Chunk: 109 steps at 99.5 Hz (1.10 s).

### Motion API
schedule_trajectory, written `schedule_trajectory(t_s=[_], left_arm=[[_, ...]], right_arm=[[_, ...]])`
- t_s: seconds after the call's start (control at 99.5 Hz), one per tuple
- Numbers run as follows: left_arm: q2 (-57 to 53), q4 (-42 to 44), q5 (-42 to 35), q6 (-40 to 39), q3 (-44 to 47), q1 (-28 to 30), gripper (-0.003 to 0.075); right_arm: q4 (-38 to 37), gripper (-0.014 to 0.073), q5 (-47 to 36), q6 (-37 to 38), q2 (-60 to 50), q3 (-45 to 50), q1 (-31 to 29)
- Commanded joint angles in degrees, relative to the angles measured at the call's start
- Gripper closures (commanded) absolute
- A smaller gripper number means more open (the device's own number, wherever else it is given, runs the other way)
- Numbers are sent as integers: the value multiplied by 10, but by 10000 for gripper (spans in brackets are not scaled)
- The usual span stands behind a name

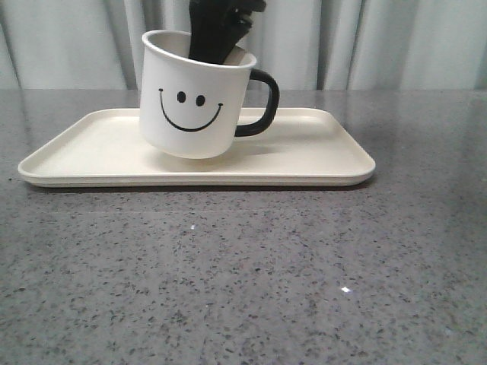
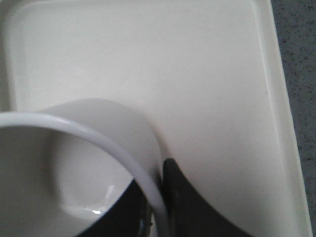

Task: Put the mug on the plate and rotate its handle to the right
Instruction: 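Twist the mug on the tray with the right gripper, swinging the handle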

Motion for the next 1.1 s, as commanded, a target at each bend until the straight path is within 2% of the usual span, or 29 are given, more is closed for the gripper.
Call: schedule_trajectory(t_s=[0.0, 1.085], left_arm=[[-2, 8, -7, -6, -12, 0, 740], [-2, 7, -7, -6, -12, 0, 740]], right_arm=[[9, 524, 51, 2, -32, -18, -1], [2, 524, 51, 9, -28, 3, -1]])
